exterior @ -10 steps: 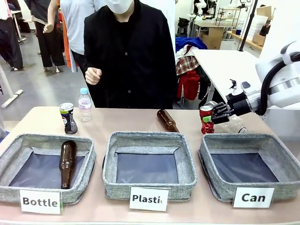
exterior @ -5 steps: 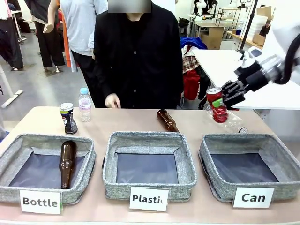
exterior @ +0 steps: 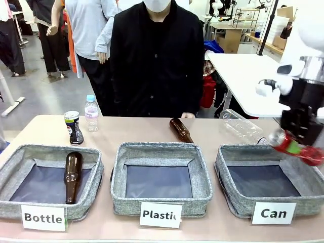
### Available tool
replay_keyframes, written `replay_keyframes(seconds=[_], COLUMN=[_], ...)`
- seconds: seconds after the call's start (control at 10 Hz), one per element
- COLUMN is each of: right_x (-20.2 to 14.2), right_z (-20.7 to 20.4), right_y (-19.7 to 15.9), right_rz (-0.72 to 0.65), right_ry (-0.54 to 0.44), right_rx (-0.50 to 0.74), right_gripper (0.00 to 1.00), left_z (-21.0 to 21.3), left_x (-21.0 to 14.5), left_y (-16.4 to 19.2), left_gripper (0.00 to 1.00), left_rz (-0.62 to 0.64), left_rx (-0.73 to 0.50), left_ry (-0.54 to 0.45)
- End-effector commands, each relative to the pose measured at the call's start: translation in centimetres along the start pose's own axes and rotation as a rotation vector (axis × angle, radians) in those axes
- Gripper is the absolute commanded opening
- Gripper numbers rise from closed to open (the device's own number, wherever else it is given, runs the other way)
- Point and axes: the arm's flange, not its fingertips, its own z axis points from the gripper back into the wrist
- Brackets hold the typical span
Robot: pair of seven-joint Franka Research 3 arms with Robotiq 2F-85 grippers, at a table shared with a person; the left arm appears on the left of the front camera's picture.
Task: Sort the can waste into the basket.
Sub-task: Pick up the can waste from the table and place it in the right Fabric basket.
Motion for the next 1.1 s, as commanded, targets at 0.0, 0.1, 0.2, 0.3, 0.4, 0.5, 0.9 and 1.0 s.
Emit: replay_keyframes(seconds=[0.0,0.1,0.2,0.3,0.4,0.5,0.9,1.0], right_x=[1.5,1.6,1.7,1.7,1.7,1.6,1.4,1.4], right_z=[-0.8,-1.0,-1.0,-1.0,-1.1,-1.4,-1.8,-1.9], right_y=[-0.2,-0.2,-0.1,-0.1,-0.2,-0.5,-0.5,-0.5], right_rz=[0.021,0.034,0.058,0.065,0.056,0.078,0.074,0.067], right_ry=[0.172,0.156,0.130,0.106,0.095,0.092,0.025,-0.013], right_rx=[-0.033,-0.050,-0.071,-0.087,-0.099,-0.095,-0.126,-0.134], right_gripper=[0.00,0.00,0.00,0.00,0.00,0.00,0.90,1.00], left_z=[0.0,0.0,0.0,0.0,0.0,0.0,0.0,0.0], left_x=[-0.3,-0.3,-0.3,-0.3,-0.3,-0.3,-0.3,-0.3], left_y=[-0.2,-0.2,-0.2,-0.2,-0.2,-0.2,-0.2,-0.2], left_gripper=[1.00,1.00,1.00,1.00,1.00,1.00,1.00,1.00], left_rz=[0.011,0.011,0.011,0.011,0.011,0.011,0.011,0.011], left_rx=[-0.010,-0.010,-0.010,-0.010,-0.010,-0.010,-0.010,-0.010], left_ry=[0.007,0.007,0.007,0.007,0.007,0.007,0.007,0.007])
